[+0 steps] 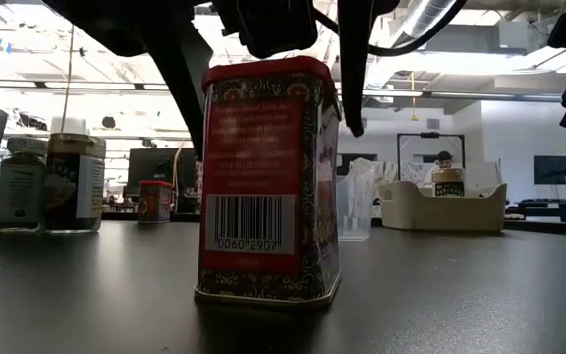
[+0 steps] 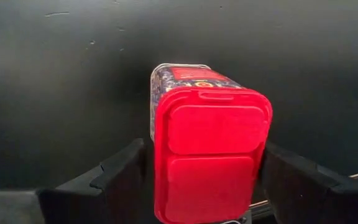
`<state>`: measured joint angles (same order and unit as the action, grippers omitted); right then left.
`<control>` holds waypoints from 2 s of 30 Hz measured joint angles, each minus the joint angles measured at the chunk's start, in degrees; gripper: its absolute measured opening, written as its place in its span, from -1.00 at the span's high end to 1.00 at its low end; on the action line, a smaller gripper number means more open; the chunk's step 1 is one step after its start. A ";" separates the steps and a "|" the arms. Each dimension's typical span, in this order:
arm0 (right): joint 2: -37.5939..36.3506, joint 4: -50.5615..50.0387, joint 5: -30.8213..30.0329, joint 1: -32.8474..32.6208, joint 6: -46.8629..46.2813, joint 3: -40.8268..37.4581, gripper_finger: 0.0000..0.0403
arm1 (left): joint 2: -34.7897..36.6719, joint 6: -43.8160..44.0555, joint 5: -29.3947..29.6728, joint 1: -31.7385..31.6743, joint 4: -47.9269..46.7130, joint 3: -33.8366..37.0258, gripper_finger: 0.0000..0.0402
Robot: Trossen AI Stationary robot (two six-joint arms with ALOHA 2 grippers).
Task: Sort spices by type
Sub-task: Put the red seasoning can into the black bin
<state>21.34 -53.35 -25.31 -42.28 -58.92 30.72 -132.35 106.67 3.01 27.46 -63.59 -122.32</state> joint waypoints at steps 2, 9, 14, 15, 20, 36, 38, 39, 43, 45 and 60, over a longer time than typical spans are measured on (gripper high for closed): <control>0.00 -0.01 -0.01 0.00 0.00 0.00 -0.93 | 0.00 -0.92 0.10 0.00 0.09 0.00 -0.37; 0.00 -0.01 -0.01 0.00 -0.11 0.00 -0.93 | 0.00 -2.54 -0.03 0.00 0.07 0.00 -0.05; 0.00 -0.07 -0.01 0.00 0.31 0.00 -0.93 | 0.00 -5.62 -0.11 -0.17 -0.03 0.00 -0.04; 0.00 -0.09 -0.01 0.00 0.32 0.00 -0.93 | 0.00 -6.72 -0.36 -0.32 -0.18 0.00 -0.04; 0.00 -0.11 -0.01 0.00 0.50 0.00 -0.93 | 0.27 -12.52 -2.74 -1.00 -0.83 0.00 -0.13; 0.07 0.35 -0.53 0.04 -5.07 0.01 -0.93 | 16.53 -41.66 2.73 1.30 -12.62 -0.09 -0.06; 0.34 0.37 -1.29 0.09 -6.02 0.02 -0.93 | 18.38 -44.86 3.13 2.69 -17.58 -0.09 -0.07; 0.76 0.33 -2.14 0.10 -6.11 0.04 -0.93 | 19.09 -46.19 3.26 3.34 -20.32 -0.09 -0.07; 3.06 0.26 -3.35 1.05 -5.25 0.04 -0.93 | 21.04 -48.23 4.45 5.79 -27.00 0.17 -0.07; 4.46 0.30 -3.38 1.94 -5.27 0.04 -0.93 | 22.17 -51.60 5.03 7.29 -24.79 1.76 -0.07; 11.52 10.30 -3.34 8.92 -13.56 0.04 -0.93 | 22.72 -58.46 1.24 17.01 -23.52 9.96 -0.07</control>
<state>32.87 -43.06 -28.65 -33.36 -72.48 30.76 -109.63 48.21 4.26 44.48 -87.11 -112.36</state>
